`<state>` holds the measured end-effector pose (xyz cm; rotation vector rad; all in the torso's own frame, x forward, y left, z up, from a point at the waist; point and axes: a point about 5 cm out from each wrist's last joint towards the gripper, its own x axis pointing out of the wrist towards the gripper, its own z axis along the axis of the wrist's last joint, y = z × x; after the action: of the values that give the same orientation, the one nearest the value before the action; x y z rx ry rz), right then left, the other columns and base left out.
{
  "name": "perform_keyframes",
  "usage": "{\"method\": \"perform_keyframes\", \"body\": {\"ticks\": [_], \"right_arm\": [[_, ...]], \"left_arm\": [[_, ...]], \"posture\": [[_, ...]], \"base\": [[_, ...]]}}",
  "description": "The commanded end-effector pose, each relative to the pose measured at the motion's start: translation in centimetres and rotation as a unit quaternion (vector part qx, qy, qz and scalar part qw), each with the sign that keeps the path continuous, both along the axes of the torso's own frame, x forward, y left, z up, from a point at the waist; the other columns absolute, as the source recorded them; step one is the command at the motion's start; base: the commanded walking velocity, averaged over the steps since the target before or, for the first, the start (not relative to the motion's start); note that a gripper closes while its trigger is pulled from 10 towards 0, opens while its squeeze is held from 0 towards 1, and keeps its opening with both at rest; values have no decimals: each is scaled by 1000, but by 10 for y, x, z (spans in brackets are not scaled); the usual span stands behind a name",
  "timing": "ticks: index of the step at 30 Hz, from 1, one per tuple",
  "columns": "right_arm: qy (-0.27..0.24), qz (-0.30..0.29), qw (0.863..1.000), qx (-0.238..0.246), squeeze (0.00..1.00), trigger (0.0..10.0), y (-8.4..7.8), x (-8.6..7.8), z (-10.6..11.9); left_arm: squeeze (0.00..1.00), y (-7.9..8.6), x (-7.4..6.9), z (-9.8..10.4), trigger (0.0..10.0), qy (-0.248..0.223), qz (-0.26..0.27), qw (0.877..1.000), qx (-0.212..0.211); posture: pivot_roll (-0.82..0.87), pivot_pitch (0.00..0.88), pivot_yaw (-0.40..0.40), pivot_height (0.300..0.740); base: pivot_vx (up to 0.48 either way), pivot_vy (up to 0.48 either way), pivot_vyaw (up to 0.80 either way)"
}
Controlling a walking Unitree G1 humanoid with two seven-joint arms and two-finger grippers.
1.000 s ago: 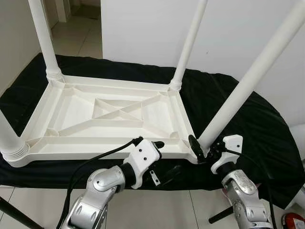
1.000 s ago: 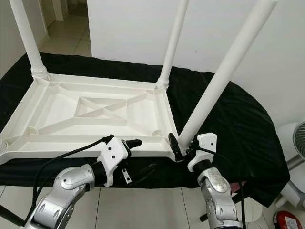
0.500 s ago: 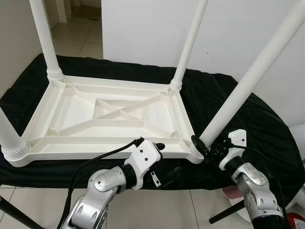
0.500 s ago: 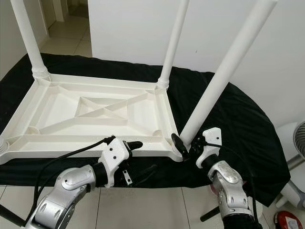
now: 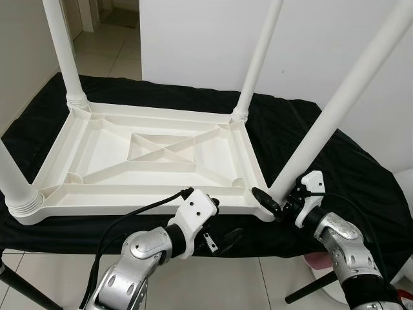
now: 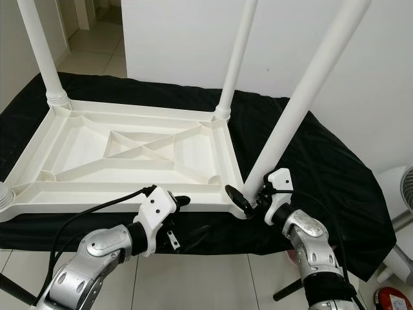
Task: Building children table
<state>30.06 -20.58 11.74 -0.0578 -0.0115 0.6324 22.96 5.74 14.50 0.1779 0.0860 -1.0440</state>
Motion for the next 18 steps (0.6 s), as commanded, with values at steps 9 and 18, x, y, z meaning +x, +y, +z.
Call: {"method": "perform_keyframes", "body": {"ticks": [9, 18], "right_arm": [[-14, 16, 999, -28, 0, 10000, -3, 10, 5], [-25, 28, 999, -39, 0, 4980, -6, 12, 9]], "left_arm": [[0, -2, 3, 0, 10000, 0, 11, 1000, 8], [0, -2, 3, 1, 10000, -2, 13, 1000, 10]], "posture": [[20, 0, -107, 740], [21, 0, -103, 740]], "base": [[0, 0, 0], [0, 0, 0]]}}
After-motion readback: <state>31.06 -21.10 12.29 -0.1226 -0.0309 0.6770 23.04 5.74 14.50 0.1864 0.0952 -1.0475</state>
